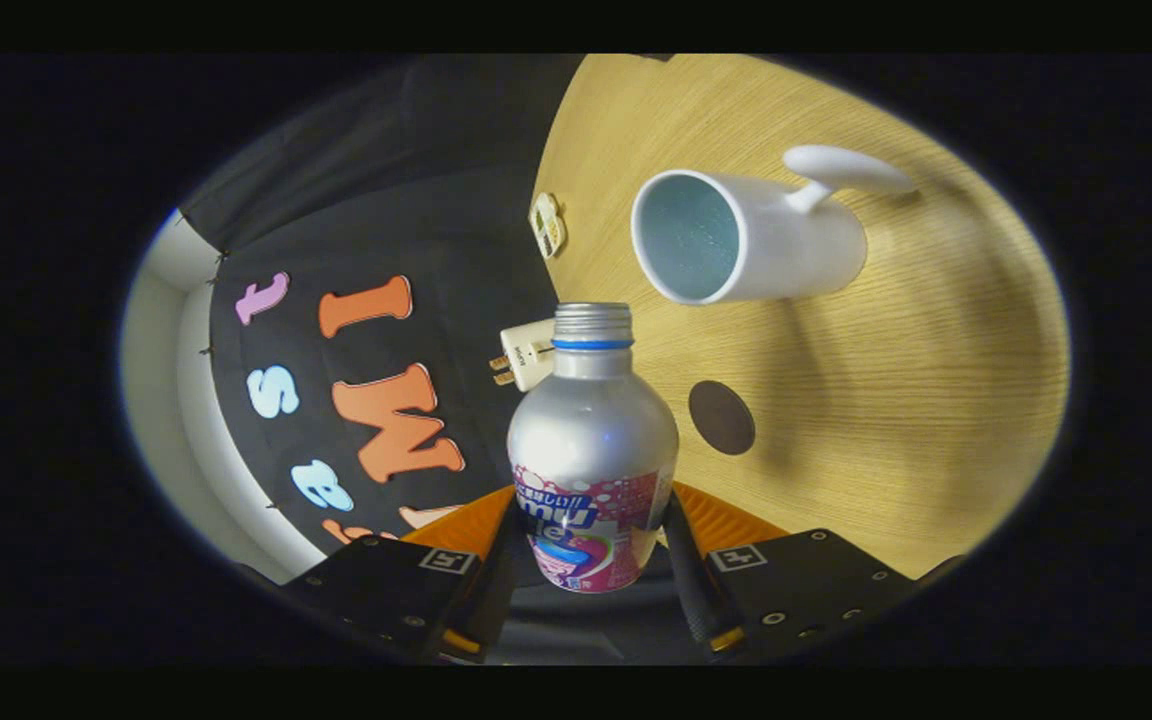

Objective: Take the bottle from table, then pour the juice into the cup, finally place the bottle on the coaster

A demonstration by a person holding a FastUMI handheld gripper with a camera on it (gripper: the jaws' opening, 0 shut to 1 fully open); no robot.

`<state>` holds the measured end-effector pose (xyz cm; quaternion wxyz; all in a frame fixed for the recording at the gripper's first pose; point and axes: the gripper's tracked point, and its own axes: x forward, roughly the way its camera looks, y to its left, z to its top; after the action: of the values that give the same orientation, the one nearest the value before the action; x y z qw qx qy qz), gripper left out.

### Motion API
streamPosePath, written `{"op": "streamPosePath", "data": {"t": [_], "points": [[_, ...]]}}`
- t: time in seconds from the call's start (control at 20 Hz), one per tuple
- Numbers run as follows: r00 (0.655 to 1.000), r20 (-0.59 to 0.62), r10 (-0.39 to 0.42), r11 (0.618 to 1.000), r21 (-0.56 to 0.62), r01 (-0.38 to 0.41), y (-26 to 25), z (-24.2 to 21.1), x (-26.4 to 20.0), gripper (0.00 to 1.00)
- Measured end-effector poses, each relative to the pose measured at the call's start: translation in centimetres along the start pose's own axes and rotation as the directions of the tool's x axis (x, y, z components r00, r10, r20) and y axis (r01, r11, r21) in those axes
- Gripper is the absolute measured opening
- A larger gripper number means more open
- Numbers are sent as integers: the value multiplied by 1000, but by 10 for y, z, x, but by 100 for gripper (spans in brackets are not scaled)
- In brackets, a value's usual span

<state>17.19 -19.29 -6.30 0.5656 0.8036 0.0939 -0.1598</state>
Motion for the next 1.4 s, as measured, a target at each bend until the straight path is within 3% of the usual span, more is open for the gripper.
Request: {"op": "streamPosePath", "data": {"t": [1.4], "points": [[1000, -11, -11, 990, 141, 13, 10, 21, -14, 70]]}}
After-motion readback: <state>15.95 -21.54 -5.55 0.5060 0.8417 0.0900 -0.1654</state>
